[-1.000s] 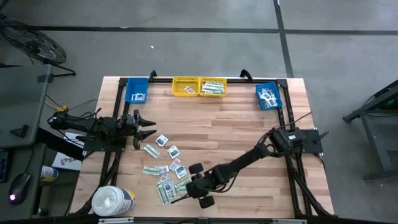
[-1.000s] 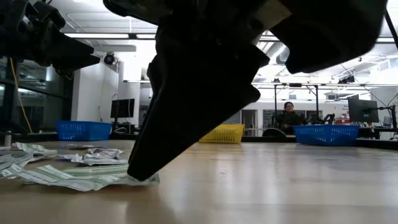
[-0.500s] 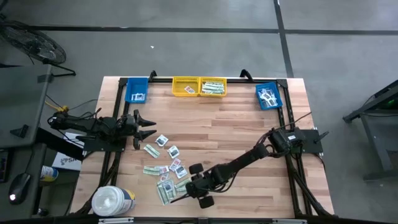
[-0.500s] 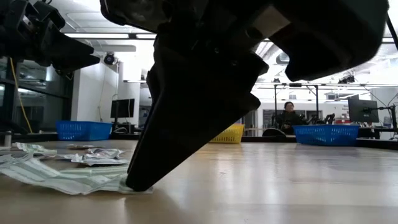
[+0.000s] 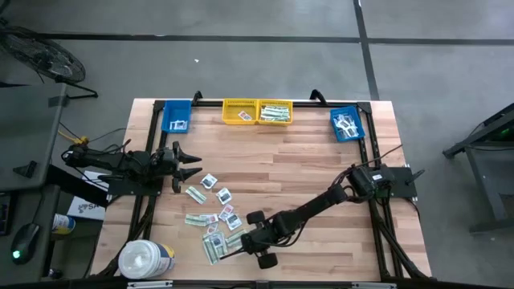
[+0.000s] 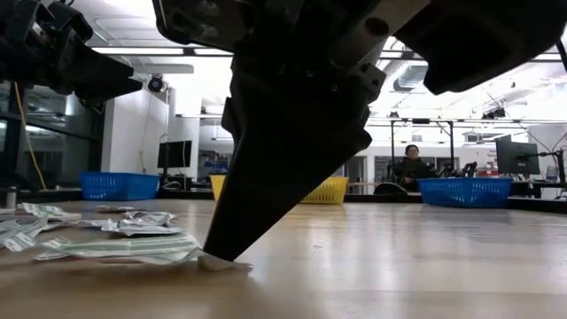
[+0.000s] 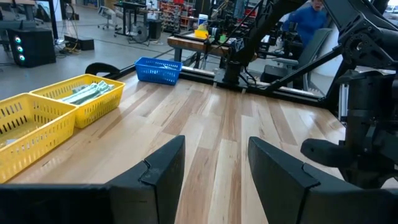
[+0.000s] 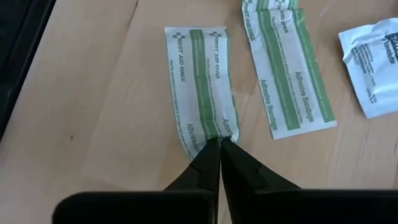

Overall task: Pick & Place First Aid Supplies
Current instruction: Put the green bandage pack into the right yellow bin

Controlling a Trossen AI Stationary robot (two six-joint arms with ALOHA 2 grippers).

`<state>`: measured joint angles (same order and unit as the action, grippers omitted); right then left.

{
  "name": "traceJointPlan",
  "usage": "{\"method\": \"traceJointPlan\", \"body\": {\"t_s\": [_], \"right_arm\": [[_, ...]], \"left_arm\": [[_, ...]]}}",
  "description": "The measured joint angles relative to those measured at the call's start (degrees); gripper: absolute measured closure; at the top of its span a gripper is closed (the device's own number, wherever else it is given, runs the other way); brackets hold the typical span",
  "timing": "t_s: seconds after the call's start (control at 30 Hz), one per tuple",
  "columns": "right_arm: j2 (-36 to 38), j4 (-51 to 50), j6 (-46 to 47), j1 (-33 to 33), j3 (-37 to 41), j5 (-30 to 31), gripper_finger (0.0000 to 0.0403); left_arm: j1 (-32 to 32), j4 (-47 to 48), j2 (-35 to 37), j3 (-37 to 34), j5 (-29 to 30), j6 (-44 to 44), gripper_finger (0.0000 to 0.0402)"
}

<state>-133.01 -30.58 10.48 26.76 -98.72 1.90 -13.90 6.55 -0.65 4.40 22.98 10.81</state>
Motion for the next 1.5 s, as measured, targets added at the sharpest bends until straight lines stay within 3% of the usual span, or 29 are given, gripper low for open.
{"method": "traceJointPlan", "body": {"t_s": [0.2,0.5,0.8,0.9,1.1,1.5], "right_arm": [[1.7,-2.0,3.8,0.3,0.3,0.1,0.0401],[7.7,-12.4,6.1,1.4,0.4,8.0,0.0402],[9.7,-23.6,6.4,0.3,0.3,12.1,0.0403],[9.6,-26.6,6.0,-1.8,0.3,13.4,0.0403],[9.7,-33.6,6.0,-7.5,0.3,22.9,0.0403],[9.7,-34.6,-4.0,-23.5,0.3,35.1,0.0403]], "left_arm": [[0.0,0.0,0.0,0.0,0.0,0.0,0.0224],[0.0,0.0,0.0,0.0,0.0,0.0,0.0224],[0.0,0.0,0.0,0.0,0.0,0.0,0.0224],[0.0,0.0,0.0,0.0,0.0,0.0,0.0224],[0.0,0.0,0.0,0.0,0.0,0.0,0.0224],[0.0,0.0,0.0,0.0,0.0,0.0,0.0224]]}}
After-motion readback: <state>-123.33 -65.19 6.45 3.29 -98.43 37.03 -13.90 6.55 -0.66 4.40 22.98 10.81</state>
